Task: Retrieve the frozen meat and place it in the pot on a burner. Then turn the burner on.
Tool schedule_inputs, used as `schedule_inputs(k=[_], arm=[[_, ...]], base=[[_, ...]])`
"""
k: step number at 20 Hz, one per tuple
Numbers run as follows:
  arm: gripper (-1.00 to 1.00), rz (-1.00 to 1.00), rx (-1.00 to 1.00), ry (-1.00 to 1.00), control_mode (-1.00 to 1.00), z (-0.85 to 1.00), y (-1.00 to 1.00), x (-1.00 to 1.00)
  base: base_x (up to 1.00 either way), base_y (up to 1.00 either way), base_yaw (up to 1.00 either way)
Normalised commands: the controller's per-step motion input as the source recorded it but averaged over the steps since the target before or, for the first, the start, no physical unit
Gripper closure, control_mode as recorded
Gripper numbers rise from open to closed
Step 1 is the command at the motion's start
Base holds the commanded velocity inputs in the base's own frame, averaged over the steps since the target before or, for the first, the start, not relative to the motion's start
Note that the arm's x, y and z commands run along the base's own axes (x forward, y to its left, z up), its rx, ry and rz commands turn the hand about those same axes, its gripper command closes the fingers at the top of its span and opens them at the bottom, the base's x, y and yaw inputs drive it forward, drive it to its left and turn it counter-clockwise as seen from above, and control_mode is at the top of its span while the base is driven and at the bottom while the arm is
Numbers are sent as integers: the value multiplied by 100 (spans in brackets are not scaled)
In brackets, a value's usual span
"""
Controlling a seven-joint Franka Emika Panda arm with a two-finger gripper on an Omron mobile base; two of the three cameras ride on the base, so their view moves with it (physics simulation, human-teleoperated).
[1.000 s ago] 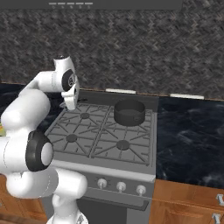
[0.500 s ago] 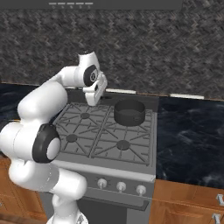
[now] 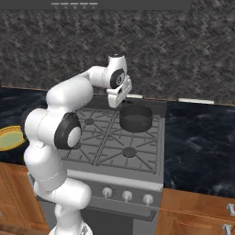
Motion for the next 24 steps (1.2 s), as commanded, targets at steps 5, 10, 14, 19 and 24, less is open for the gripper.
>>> schedule_inputs(k=[5,10,14,19,24], arm=[[100,0,7,-1,-100,-12,-16,55],[100,2,1,0,-100,-31,-32,59],[100,6,0,0,-100,-33,-28,55],[100,3,0,7,-100,-33,-7,17],[100,0,0,18,-100,-40,-11,13]], base=[[0,0,0],[0,0,0],[0,0,0],[0,0,0],[0,0,0]])
